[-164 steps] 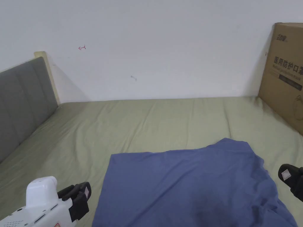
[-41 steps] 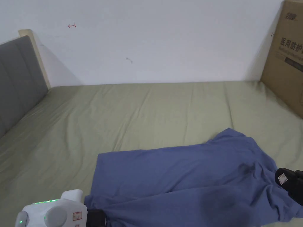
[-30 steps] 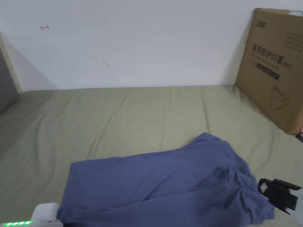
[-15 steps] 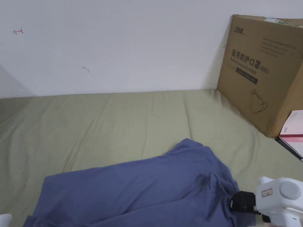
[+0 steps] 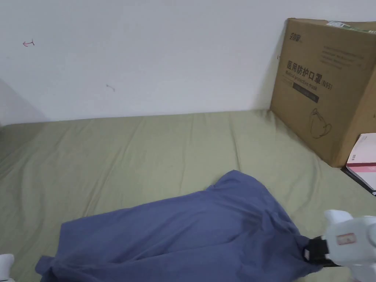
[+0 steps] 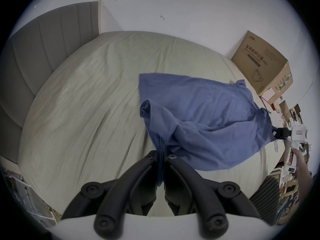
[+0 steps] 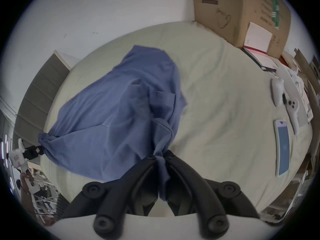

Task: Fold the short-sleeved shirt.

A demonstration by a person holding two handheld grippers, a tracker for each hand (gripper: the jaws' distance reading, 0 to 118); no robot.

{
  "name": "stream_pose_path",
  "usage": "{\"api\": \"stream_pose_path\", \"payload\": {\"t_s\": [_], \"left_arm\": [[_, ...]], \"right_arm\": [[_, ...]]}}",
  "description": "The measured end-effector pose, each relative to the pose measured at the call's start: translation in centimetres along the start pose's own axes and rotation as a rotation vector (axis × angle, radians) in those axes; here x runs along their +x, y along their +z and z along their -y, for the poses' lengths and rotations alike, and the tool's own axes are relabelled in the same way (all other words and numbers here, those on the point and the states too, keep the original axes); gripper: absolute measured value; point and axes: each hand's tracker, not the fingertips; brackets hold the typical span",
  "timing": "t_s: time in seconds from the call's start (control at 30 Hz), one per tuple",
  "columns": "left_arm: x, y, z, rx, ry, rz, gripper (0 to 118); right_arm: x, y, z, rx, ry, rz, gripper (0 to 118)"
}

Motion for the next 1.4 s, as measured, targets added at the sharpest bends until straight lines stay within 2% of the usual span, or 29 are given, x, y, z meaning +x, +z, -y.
{"api": "stream_pose_path", "payload": {"t_s": [0.2,0.33,0.43,0.47,0.53,0.57,0.6,0.67,0.77,0.87,0.9,0.93,0.97,1.0,1.03,1.1,1.2,1.23,1.4], "left_arm": [[-1.7,2.7,5.1,-0.043,-0.027,-0.021,6],[-3.6,0.3,8.7,-0.202,-0.005,-0.016,6],[-4.1,-0.6,9.2,-0.21,0.01,0.001,6],[-4.4,-0.4,9.0,-0.196,0.037,0.005,13],[-5.0,0.0,8.5,-0.184,0.078,-0.007,77],[-4.9,0.7,8.3,-0.156,0.114,0.022,95],[-5.1,1.4,7.9,-0.13,0.141,0.045,99],[-4.9,3.1,6.7,-0.081,0.169,0.074,99],[-3.0,6.9,4.6,0.103,0.116,0.058,99],[0.6,10.5,2.8,0.268,0.069,0.046,96],[1.4,11.2,2.3,0.307,0.059,0.058,84],[2.1,11.8,1.7,0.349,0.048,0.07,62],[2.3,11.7,1.0,0.366,0.038,0.097,33],[2.9,11.5,0.4,0.361,0.02,0.11,0],[3.6,11.2,-0.2,0.36,-0.008,0.093,0],[4.6,10.6,-1.2,0.347,-0.036,0.102,0],[4.3,8.6,-3.2,0.323,-0.044,0.096,0],[3.7,7.2,-4.7,0.301,-0.03,0.091,0],[0.0,-2.5,-10.3,0.057,-0.028,0.025,3]], "right_arm": [[1.8,4.8,6.5,-0.073,-0.015,-0.001,3],[2.4,3.3,9.8,-0.143,-0.063,0.01,3],[2.1,2.3,10.6,-0.139,-0.115,0.019,4],[2.2,2.3,10.4,-0.124,-0.148,0.013,11],[1.8,2.7,10.3,-0.111,-0.175,0.026,82],[1.7,3.3,10.1,-0.097,-0.177,0.026,104],[1.6,3.9,9.6,-0.068,-0.179,0.017,106],[0.3,5.4,8.8,-0.013,-0.145,0.0,106],[-2.2,8.6,7.3,0.127,-0.078,-0.032,106],[-5.0,11.6,6.1,0.287,-0.037,-0.129,101],[-6.0,12.4,5.8,0.334,-0.018,-0.184,84],[-7.0,13.1,5.4,0.386,0.003,-0.226,57],[-8.1,13.6,5.0,0.42,0.021,-0.242,18],[-9.0,13.6,4.4,0.462,0.025,-0.23,0],[-9.8,13.8,4.2,0.511,0.015,-0.231,0],[-10.8,13.5,2.9,0.511,0.023,-0.344,0],[-12.2,11.8,1.1,0.508,0.068,-0.317,0],[-12.4,11.2,0.6,0.505,0.079,-0.335,0],[-13.0,7.1,-2.3,0.467,0.128,-0.359,0]]}}
